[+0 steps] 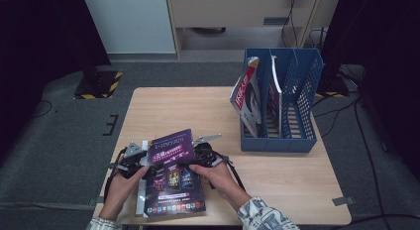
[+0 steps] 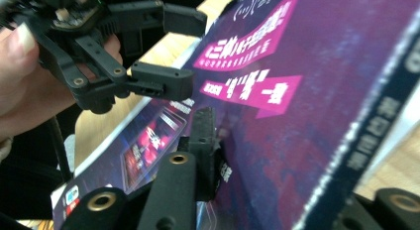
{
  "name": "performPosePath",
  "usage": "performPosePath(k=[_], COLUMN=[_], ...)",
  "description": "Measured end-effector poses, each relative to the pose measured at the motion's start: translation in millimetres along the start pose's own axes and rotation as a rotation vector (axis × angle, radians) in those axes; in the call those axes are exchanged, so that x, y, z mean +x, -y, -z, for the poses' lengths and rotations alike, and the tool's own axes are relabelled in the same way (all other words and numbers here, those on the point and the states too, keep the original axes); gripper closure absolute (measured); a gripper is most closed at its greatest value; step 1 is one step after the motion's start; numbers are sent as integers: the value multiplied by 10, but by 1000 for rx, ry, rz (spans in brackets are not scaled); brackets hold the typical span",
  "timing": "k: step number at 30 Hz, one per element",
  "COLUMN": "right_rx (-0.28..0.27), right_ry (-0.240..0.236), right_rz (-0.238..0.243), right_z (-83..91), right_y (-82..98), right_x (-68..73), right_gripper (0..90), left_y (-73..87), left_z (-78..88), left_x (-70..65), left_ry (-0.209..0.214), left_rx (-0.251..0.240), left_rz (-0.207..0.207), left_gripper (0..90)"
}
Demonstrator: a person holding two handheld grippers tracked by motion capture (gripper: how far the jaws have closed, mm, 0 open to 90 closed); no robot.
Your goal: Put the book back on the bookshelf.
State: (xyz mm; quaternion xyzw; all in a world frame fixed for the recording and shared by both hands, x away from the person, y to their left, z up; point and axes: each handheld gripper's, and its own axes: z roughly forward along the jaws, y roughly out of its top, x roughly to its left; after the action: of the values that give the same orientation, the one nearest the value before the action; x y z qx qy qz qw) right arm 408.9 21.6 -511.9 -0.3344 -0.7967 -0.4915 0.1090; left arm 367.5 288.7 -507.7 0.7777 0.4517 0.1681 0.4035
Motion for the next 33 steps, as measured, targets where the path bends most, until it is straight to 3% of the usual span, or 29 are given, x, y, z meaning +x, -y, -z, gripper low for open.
performPosePath(k=[7,15,23,33], right_rx=[-47,-108,-135,-245], right_ry=[54,122,133,166], right_rz=[84,167,215,289], right_z=[154,266,295,439], right_y=[-50,-116,-140,-225], right_x=[72,86,148,204], right_gripper=[767,768,777,800], left_y=[-29,-31,-24,-14], left_z=[55,-21,-76,-136], left_x=[34,-44,-78,-128], left_ry=[17,74,93,181], left_rx=[-59,0,8,22], left_rz=[34,5,14,4], left_gripper=[101,62,55,112])
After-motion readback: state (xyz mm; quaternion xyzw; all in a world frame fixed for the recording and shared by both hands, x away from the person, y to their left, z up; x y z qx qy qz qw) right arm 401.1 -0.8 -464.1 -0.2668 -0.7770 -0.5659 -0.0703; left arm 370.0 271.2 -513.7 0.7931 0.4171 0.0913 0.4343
